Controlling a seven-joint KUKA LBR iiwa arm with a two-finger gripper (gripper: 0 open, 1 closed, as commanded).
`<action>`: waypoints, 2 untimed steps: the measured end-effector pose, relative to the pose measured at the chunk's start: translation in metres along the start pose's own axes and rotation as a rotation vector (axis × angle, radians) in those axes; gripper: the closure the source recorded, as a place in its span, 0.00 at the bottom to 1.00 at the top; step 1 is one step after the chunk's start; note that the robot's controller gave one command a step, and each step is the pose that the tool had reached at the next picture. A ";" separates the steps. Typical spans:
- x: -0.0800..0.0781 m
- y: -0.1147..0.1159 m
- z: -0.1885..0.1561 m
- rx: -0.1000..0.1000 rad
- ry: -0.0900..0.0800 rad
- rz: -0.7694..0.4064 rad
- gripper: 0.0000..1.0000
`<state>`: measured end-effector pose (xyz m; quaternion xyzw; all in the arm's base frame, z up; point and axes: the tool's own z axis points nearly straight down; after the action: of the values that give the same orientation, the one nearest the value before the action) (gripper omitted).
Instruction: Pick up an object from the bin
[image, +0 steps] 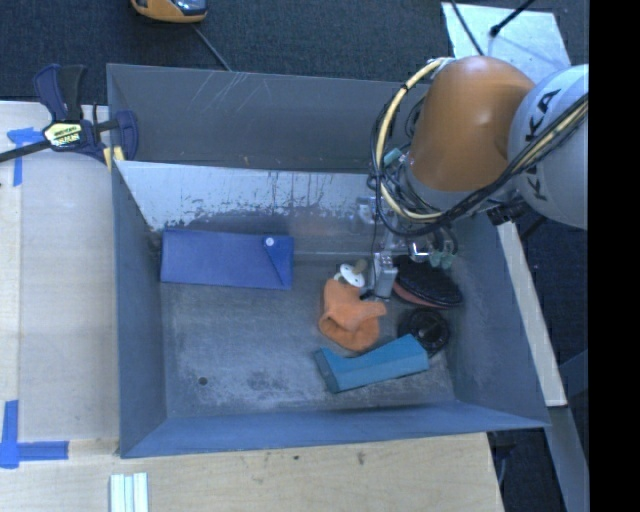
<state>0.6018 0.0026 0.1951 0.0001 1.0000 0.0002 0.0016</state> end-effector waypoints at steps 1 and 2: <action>0.003 -0.003 0.047 0.000 -0.007 0.007 0.00; 0.036 -0.029 0.113 0.000 -0.004 0.022 0.00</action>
Offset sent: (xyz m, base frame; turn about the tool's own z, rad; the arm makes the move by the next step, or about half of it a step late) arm -0.0421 -0.0344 -0.1203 0.0245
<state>0.5663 -0.0264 0.0817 0.0112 0.9999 0.0004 0.0035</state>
